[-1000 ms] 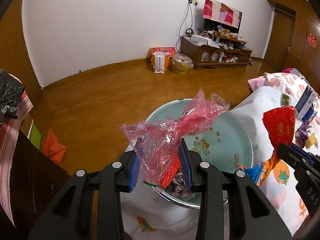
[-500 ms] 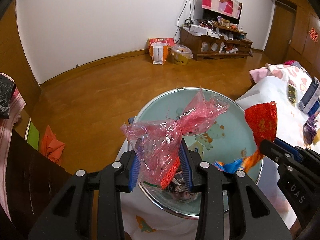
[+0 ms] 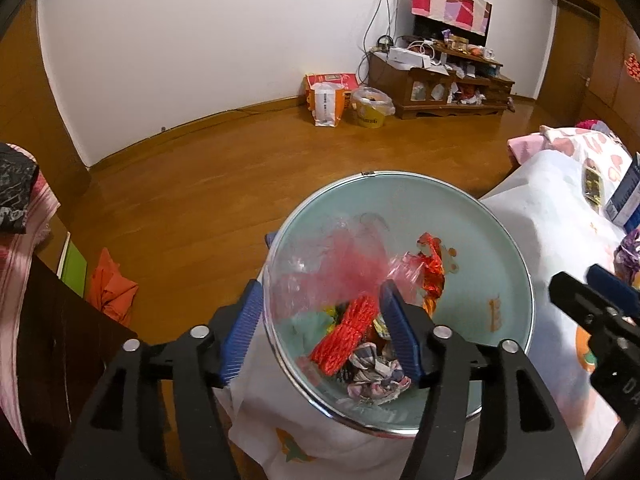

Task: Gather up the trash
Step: 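Open the right tool over the bin while the left tool releases the pink bag, then grasp the yellow sponge with the right tool while the left tool grasps the purple wrapper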

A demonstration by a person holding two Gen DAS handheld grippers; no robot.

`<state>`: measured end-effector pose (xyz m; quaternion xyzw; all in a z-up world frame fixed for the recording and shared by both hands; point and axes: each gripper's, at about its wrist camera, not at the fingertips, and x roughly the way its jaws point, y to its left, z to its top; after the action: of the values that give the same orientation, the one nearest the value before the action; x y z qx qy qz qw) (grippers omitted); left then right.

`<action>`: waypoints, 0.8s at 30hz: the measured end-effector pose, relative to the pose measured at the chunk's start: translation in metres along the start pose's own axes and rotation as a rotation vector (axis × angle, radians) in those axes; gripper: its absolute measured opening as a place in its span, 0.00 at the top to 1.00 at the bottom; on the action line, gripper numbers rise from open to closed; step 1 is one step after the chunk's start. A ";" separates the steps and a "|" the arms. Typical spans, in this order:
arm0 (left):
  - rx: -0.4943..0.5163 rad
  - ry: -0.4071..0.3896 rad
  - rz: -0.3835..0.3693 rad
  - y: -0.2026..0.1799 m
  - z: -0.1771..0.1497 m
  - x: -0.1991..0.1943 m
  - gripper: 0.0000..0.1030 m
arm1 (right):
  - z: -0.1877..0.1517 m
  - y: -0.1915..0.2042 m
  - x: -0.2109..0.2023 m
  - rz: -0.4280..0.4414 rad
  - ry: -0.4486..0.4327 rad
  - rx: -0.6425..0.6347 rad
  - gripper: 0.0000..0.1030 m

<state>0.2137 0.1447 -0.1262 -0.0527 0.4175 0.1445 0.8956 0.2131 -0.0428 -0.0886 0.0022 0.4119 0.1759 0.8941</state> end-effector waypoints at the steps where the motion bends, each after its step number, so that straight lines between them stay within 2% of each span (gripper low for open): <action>1: 0.000 -0.005 0.006 0.000 -0.001 -0.003 0.35 | 0.000 -0.001 -0.004 -0.006 -0.013 0.007 0.33; 7: -0.003 -0.016 0.025 -0.003 -0.007 -0.020 0.24 | -0.005 -0.015 -0.028 -0.055 -0.065 0.038 0.14; 14: 0.048 -0.040 0.011 -0.028 -0.014 -0.042 0.12 | -0.020 -0.063 -0.052 -0.157 -0.112 0.160 0.14; 24: 0.181 -0.055 -0.069 -0.094 -0.030 -0.060 0.11 | -0.050 -0.147 -0.083 -0.282 -0.121 0.291 0.14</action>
<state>0.1835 0.0360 -0.1023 0.0182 0.4018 0.0768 0.9123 0.1728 -0.2137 -0.0825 0.0842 0.3749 -0.0127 0.9231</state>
